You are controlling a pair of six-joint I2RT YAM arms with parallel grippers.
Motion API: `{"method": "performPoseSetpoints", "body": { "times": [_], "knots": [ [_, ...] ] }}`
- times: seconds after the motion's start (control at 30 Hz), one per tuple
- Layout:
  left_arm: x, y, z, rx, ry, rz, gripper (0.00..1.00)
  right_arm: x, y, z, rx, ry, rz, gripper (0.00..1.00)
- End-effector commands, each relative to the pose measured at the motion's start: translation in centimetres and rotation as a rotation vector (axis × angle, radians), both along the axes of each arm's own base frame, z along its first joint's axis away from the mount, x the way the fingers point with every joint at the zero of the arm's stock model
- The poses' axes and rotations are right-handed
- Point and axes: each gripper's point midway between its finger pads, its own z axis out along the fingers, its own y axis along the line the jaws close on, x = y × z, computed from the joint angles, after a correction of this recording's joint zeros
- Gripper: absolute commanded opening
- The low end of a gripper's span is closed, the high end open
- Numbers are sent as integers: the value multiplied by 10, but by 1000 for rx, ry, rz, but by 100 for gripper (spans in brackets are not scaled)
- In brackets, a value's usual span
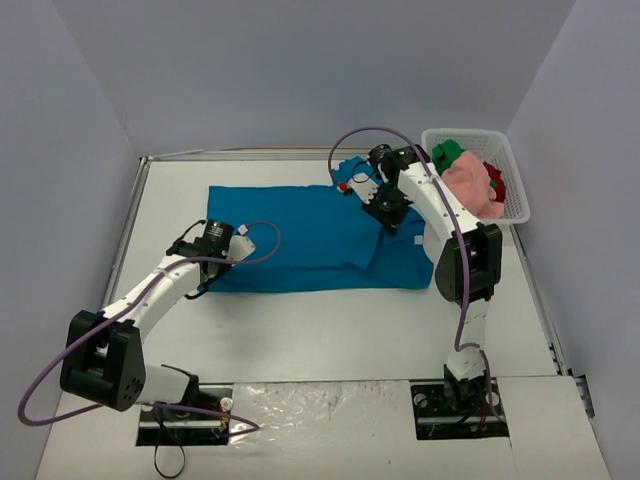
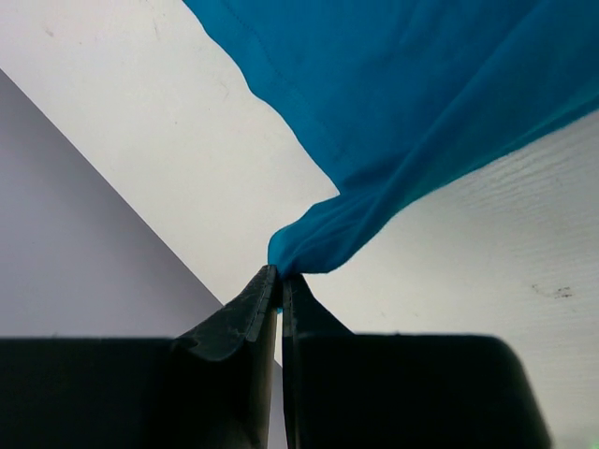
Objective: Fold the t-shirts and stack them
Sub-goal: Fold the flattened tshirt in 1/3 of the way
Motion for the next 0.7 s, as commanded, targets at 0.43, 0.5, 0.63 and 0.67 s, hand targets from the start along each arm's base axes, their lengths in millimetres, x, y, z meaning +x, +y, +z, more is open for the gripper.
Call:
{"method": "performPoseSetpoints", "body": {
  "times": [0.43,0.5,0.63,0.67],
  "knots": [
    [41,1,-3,45,-12,32,2,40,-3,-21,-49,11,7,0],
    [42,1,-6,50,-2,36,2,43,-2,-26,-49,16,7,0],
    [45,3,-10,63,4,43,2,48,0,-35,-50,22,7,0],
    [46,3,-10,64,2,44,2,50,1,-35,-48,18,7,0]
  ]
}}
